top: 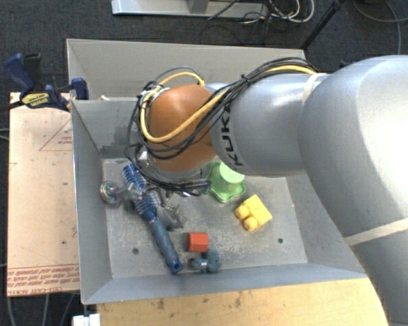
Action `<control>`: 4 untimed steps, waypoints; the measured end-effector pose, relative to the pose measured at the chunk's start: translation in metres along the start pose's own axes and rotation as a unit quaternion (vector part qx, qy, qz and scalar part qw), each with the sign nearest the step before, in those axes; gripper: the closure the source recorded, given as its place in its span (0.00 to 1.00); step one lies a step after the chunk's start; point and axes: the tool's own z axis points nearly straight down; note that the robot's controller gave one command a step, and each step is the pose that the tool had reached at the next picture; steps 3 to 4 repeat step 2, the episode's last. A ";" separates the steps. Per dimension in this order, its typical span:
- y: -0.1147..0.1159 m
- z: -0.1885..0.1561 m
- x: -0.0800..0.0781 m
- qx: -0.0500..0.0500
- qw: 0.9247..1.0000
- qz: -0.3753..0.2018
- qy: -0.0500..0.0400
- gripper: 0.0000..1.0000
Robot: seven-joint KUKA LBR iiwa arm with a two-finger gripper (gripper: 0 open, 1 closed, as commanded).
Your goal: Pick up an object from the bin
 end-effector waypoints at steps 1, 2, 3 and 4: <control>-0.002 -0.002 0.000 0.001 1.000 0.001 -0.001 1.00; 0.005 -0.136 -0.041 0.004 1.000 0.002 -0.005 1.00; 0.005 -0.136 -0.041 0.004 1.000 0.002 -0.005 1.00; 0.005 -0.136 -0.041 0.004 1.000 0.002 -0.005 1.00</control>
Offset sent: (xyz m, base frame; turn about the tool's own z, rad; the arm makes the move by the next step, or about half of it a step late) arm 0.0000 0.0000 0.0000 0.0000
